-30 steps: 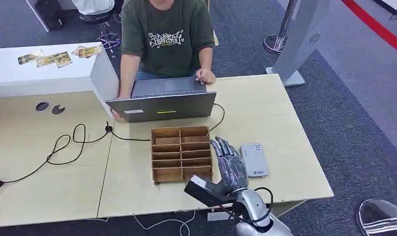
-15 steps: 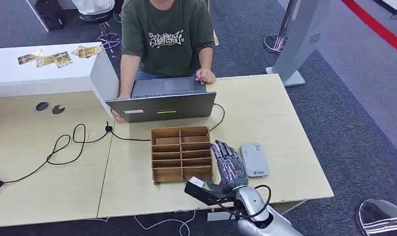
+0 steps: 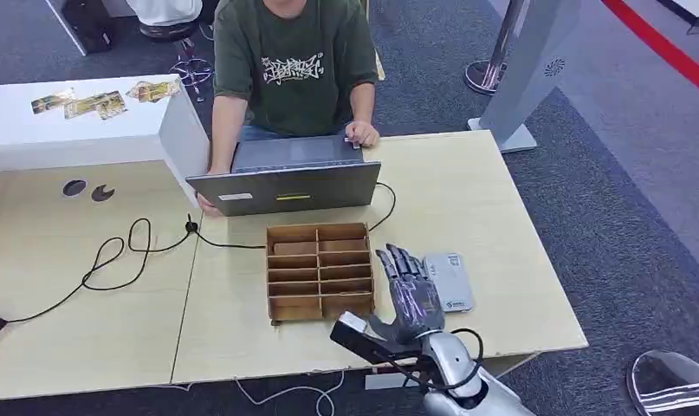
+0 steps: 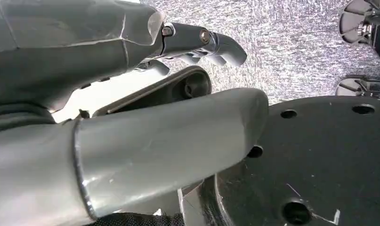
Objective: Pass the card to the sensor for recognition and then transmit it.
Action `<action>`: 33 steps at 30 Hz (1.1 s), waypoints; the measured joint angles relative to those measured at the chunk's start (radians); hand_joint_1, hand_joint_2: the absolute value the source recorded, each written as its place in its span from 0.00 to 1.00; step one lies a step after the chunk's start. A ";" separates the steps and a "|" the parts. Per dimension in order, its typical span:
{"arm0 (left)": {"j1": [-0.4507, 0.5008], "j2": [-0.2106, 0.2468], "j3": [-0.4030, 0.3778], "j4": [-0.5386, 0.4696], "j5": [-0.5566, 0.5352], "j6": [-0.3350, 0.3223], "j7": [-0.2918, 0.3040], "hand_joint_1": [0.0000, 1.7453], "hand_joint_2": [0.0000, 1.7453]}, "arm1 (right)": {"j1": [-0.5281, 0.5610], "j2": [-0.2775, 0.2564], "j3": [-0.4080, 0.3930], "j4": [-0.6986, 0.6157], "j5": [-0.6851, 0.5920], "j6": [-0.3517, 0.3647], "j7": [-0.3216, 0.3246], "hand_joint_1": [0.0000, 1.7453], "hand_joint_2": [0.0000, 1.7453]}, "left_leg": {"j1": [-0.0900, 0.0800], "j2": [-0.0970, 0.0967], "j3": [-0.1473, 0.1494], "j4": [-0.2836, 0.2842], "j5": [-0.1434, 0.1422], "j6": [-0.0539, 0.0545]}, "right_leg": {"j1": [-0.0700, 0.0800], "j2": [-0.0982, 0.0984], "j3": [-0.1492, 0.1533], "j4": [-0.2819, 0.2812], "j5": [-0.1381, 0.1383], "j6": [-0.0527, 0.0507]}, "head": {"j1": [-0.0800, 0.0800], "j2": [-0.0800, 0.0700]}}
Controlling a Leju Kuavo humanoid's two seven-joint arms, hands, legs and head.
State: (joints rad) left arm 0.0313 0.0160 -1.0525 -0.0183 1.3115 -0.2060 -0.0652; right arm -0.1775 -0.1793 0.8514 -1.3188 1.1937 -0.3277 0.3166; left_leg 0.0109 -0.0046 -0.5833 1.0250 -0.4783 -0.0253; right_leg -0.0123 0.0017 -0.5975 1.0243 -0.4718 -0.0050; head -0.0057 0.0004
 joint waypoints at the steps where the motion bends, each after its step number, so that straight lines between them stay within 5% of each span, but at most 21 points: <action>1: 0.000 -0.001 0.000 0.000 0.002 0.002 0.000 0.00 0.00 | 0.008 -0.004 -0.005 -0.017 0.000 -0.007 0.000 0.00 1.00 | 0.000 0.000 0.000 0.000 0.000 0.000 | 0.000 0.000 0.000 0.000 0.000 0.000 | 0.000 0.000; 14: 0.000 -0.007 0.000 0.000 0.008 0.006 0.000 0.00 0.00 | 0.029 -0.009 -0.027 -0.076 -0.038 -0.014 -0.042 0.00 1.00 | 0.000 0.000 0.000 0.000 0.000 0.000 | 0.000 0.000 0.000 0.000 0.000 0.000 | 0.000 0.000; 33: -0.001 -0.006 0.000 0.000 0.006 0.003 0.000 0.00 0.00 | -0.033 0.063 -0.027 0.001 -0.072 -0.011 -0.043 0.00 1.00 | 0.000 0.000 0.000 0.000 0.000 0.000 | 0.000 0.000 0.000 0.000 0.000 0.000 | 0.000 0.000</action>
State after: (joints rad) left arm 0.0307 0.0095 -1.0525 -0.0183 1.3176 -0.2033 -0.0649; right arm -0.2101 -0.1160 0.8248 -1.3180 1.1212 -0.3384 0.2739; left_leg 0.0109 -0.0046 -0.5835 1.0251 -0.4782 -0.0252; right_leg -0.0123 0.0017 -0.5976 1.0241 -0.4718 -0.0050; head -0.0057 0.0004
